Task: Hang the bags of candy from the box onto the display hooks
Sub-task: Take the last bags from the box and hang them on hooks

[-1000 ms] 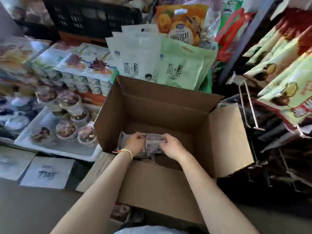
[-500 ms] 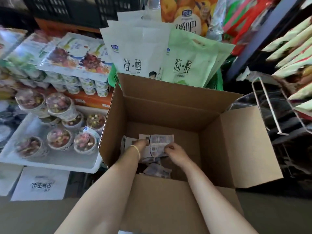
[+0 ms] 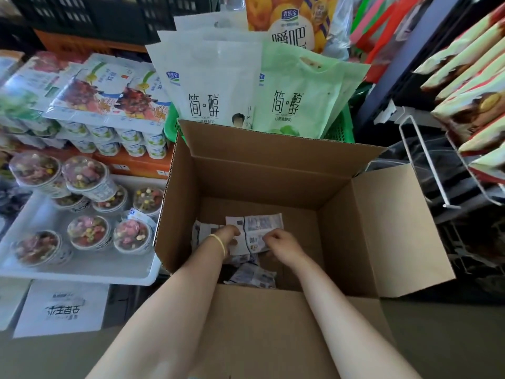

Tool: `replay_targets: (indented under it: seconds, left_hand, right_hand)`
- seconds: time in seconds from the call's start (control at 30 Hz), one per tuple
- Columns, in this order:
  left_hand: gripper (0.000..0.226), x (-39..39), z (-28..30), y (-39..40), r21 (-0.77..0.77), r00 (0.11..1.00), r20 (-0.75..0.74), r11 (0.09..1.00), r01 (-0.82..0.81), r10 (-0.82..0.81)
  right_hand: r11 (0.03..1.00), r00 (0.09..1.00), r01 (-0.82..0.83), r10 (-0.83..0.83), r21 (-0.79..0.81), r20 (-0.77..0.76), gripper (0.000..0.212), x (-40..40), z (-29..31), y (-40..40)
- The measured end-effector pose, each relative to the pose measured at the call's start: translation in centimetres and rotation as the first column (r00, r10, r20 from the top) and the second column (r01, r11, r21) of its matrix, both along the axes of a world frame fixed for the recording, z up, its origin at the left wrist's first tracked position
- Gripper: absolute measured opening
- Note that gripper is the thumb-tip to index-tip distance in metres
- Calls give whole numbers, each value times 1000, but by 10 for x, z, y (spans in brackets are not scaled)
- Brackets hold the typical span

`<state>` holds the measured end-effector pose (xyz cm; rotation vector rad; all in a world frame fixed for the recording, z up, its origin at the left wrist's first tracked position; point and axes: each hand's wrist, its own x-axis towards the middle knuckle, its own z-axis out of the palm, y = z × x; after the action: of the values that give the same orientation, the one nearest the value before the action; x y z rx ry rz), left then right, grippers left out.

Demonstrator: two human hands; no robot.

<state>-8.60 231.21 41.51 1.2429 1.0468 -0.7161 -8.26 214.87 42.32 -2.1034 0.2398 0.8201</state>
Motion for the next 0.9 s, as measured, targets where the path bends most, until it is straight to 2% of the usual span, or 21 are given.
replay_targets:
  seconds: [0.17,0.27,0.33,0.43,0.5,0.57,0.63,0.67,0.73,0.8,0.83,0.9]
  left_hand:
    - [37,2,-1,-3,-132,986,-43,977,-164,160]
    - [28,6,1,-10,-147,988,7,978,-150,152]
    - [18,10,10,-14,-165,989,56,978,-125,136]
    - [31,16,19,-17,-226,979,140,967,-117,151]
    - [39,14,36,-22,-284,970,208,957,-64,127]
    - [39,10,57,-28,-323,948,297,946,-16,118]
    - [38,6,80,-30,-326,918,389,943,64,72]
    - [38,5,90,-30,-301,897,442,947,115,32]
    - [34,4,108,-30,-214,827,562,964,159,-11]
    - [23,7,121,-32,-74,748,662,997,14,38]
    - [19,10,124,-32,44,704,710,995,-93,35]
    - [35,18,129,-33,247,629,775,945,-213,-61]
  right_hand:
    - [1000,1000,-4,3,-24,-28,24,3,-1,0]
    - [1000,1000,-8,7,-26,-25,22,5,-3,1]
    - [998,999,-41,42,-56,32,23,7,-2,-1]
    - [982,974,-120,145,-143,175,59,11,5,-5]
    - [969,952,-159,201,-192,230,72,12,10,-6]
    - [971,933,-134,191,-199,304,66,13,15,-8]
    - [999,925,-10,27,-45,379,38,13,23,-11]
    - [993,925,76,-102,85,367,24,12,31,-13]
    - [941,924,200,-274,274,267,18,12,50,-17]
    - [900,924,249,-331,358,190,23,14,69,-23]
    - [887,921,260,-346,383,178,24,14,78,-26]
    - [859,909,269,-376,436,178,26,14,99,-37]
